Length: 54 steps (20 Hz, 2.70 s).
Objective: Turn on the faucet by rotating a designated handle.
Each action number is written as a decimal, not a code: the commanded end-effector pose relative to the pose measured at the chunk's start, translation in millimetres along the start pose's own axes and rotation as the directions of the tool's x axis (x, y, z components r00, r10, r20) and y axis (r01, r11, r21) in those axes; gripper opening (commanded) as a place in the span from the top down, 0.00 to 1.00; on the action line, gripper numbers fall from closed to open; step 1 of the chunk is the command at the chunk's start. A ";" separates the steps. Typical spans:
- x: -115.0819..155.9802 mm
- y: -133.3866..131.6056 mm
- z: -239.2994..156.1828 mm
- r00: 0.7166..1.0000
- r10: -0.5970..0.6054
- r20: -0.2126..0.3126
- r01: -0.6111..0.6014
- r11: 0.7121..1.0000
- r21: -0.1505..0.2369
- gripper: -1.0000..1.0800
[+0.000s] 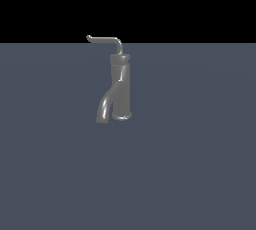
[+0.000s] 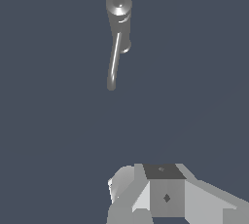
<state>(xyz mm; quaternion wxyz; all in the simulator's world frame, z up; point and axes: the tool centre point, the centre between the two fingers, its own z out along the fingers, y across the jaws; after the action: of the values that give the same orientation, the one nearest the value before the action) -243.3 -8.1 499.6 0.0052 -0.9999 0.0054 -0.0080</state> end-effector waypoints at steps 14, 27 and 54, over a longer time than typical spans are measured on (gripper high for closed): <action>1.6 3.9 -10.2 1.000 -0.011 -0.022 0.011 0.999 -0.039 1.00; 36.6 -1.6 -8.6 0.991 0.133 -0.014 -0.133 0.991 0.010 1.00; 186.3 -33.4 41.4 0.700 0.708 0.097 -0.714 0.698 0.062 1.00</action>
<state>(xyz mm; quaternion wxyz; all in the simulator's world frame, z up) -64.6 21.3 465.9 0.0551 -0.9263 0.3720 0.0251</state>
